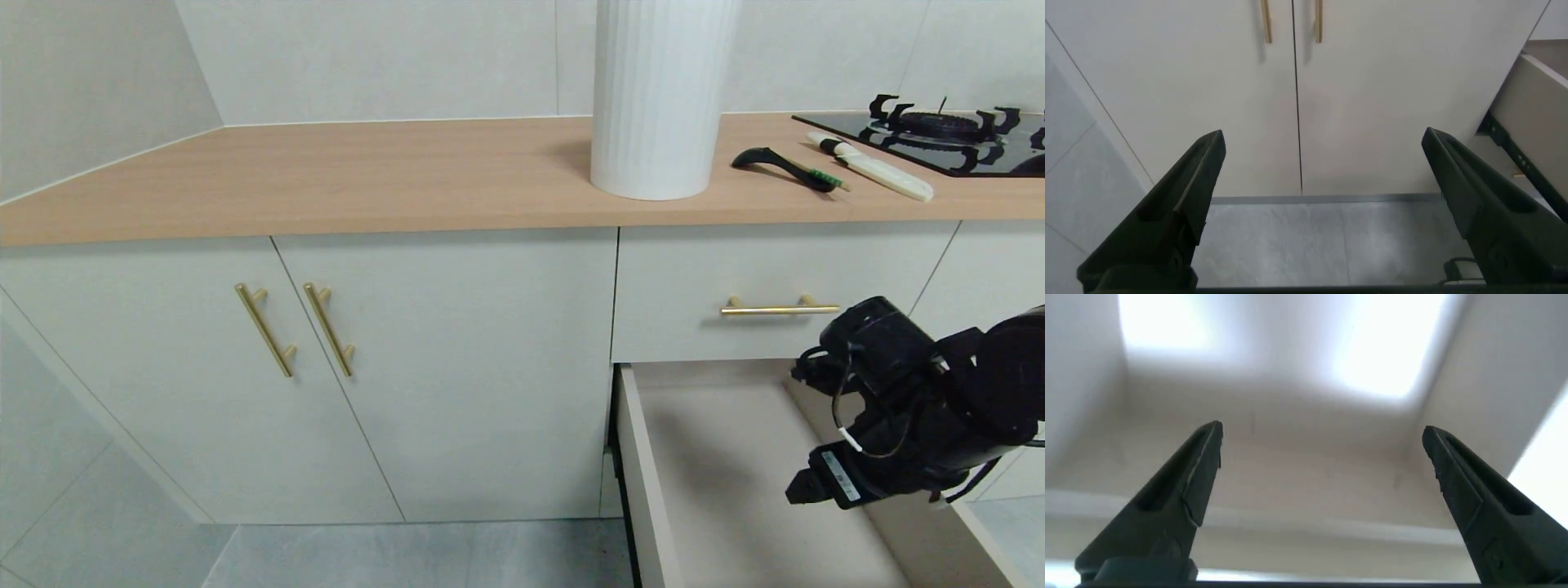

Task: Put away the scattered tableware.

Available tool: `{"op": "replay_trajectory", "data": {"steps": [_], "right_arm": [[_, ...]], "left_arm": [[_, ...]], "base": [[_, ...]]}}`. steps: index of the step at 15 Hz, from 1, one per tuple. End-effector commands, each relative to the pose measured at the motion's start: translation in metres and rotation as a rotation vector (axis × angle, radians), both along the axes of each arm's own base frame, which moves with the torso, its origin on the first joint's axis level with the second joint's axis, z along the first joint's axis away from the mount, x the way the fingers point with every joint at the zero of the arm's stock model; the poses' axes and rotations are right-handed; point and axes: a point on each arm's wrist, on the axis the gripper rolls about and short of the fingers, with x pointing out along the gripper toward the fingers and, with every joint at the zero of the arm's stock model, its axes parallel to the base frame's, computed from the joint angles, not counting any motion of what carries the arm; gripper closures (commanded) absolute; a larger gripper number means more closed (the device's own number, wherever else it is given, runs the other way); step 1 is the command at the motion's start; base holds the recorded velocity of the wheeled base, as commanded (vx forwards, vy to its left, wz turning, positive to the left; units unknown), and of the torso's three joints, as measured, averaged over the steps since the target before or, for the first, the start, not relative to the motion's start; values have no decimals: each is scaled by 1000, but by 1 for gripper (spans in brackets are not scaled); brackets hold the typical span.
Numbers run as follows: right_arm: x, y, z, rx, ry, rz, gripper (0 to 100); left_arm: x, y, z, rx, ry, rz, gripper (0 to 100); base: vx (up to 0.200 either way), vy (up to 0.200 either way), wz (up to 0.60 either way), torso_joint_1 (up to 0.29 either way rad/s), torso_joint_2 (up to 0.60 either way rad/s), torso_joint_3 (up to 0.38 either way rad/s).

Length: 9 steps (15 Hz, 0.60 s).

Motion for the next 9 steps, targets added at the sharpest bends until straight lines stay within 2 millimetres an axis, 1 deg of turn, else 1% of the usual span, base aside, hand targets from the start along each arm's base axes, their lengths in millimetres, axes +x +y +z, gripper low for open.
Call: {"op": "replay_trajectory", "data": {"steps": [1, 4, 7, 9], "right_arm": [[2, -8, 14, 48, -117, -44, 0], [4, -12, 21, 82, -213, -58, 0], [6, -11, 19, 105, -278, -57, 0], [3, -11, 19, 110, -300, -53, 0]], "left_arm": [[0, 0, 0, 0, 0, 1, 0], [0, 0, 0, 0, 0, 1, 0], [0, 0, 0, 0, -1, 1, 0], [0, 0, 0, 0, -1, 1, 0]], "base": [[0, 0, 0, 0, 0, 0], [0, 0, 0, 0, 0, 0], [0, 0, 0, 0, 0, 0], [0, 0, 0, 0, 0, 0]]}}
